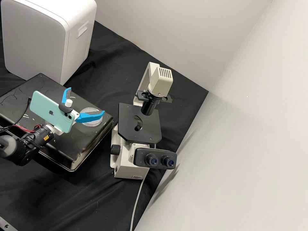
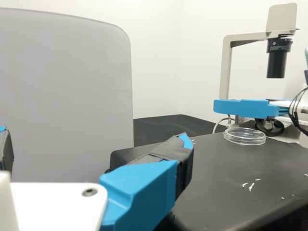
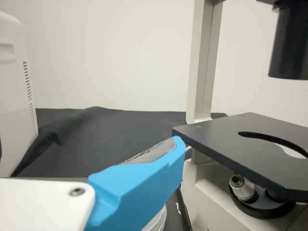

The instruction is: Place the petri dish on the microscope

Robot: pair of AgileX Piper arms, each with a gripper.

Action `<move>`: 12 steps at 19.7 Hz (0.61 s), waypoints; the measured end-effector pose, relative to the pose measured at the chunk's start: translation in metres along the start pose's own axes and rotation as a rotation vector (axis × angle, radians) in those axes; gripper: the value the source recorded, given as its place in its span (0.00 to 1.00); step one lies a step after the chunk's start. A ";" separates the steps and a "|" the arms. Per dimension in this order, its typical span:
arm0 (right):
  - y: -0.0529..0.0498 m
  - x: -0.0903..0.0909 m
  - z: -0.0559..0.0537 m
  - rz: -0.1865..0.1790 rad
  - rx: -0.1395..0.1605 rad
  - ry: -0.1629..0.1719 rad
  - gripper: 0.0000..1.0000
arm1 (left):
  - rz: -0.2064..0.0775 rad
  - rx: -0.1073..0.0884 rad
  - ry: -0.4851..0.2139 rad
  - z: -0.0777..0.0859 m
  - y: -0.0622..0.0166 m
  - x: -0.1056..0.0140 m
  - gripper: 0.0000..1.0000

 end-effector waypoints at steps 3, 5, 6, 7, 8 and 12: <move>-0.003 -0.003 -0.001 -0.005 0.006 0.001 1.00 | 0.000 0.000 0.000 0.000 0.0000 0.000 1.00; -0.007 -0.004 0.000 -0.018 0.007 -0.002 1.00 | 0.000 0.000 0.000 0.000 0.0000 0.000 1.00; -0.010 -0.005 0.002 -0.026 0.010 -0.014 1.00 | 0.000 0.000 0.000 0.000 0.0000 0.000 1.00; -0.012 -0.005 0.004 -0.034 0.010 -0.023 1.00 | 0.000 0.000 0.000 0.000 0.0000 0.000 1.00; -0.015 -0.005 0.005 -0.042 0.011 -0.028 1.00 | 0.000 0.000 0.000 0.000 0.0000 0.000 1.00; -0.023 -0.005 0.008 -0.072 0.015 -0.047 1.00 | -0.006 0.003 0.002 0.000 -0.0014 0.001 1.00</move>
